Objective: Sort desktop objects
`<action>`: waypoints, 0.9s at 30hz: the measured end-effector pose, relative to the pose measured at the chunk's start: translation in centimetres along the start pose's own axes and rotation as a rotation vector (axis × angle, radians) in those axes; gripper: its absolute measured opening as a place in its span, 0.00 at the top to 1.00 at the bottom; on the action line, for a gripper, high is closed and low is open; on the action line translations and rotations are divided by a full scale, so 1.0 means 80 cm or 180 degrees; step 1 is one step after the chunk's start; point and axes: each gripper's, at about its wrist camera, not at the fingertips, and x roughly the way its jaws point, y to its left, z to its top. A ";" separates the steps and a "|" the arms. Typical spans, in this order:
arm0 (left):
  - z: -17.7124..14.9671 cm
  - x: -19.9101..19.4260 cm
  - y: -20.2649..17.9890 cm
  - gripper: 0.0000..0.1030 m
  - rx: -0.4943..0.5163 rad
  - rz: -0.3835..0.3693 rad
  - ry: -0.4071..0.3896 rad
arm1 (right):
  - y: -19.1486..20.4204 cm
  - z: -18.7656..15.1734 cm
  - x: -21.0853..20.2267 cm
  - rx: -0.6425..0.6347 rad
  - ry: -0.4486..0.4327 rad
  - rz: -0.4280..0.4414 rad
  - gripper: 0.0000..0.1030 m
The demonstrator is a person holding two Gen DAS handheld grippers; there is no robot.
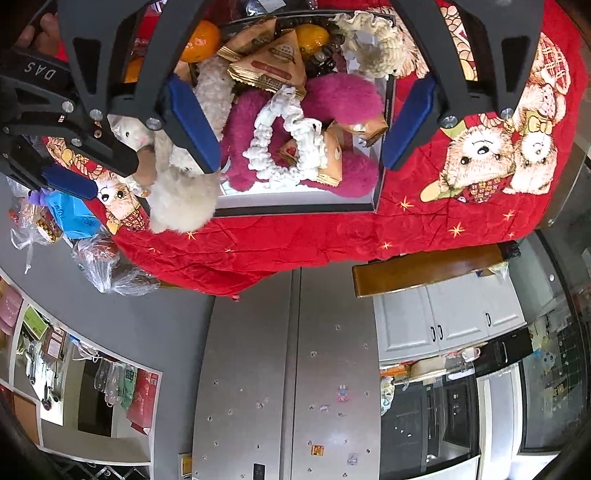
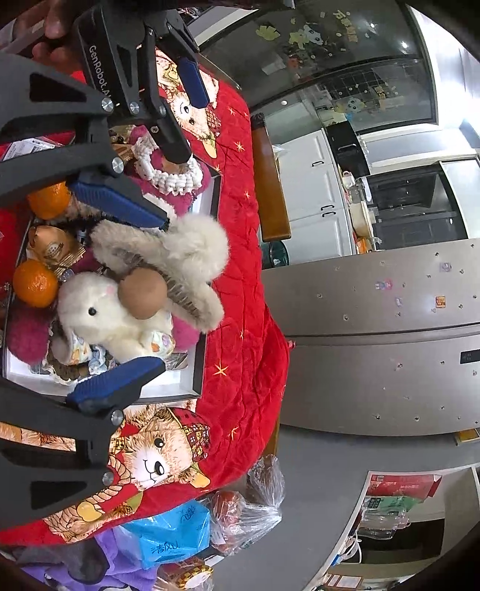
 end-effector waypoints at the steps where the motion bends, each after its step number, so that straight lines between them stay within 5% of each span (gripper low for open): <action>1: 0.001 -0.002 -0.001 0.12 0.0027 0.0021 -0.0010 | 0.000 0.000 -0.001 -0.0004 0.0001 0.0000 0.28; 9: 0.009 -0.059 -0.014 0.10 0.0020 0.0024 -0.0247 | 0.003 0.010 -0.030 0.0029 -0.0055 -0.0055 0.28; 15: 0.005 -0.178 -0.019 0.03 -0.0015 0.0066 -0.0531 | 0.023 0.017 -0.120 0.0006 -0.0414 -0.0183 0.25; 23: -0.056 -0.356 -0.009 0.00 -0.0135 0.0225 -0.1029 | 0.069 -0.015 -0.298 -0.0146 -0.0940 -0.0320 0.21; 27: -0.120 -0.412 -0.007 0.00 -0.0153 0.0067 -0.1109 | 0.087 -0.061 -0.353 -0.0177 -0.1126 -0.0449 0.21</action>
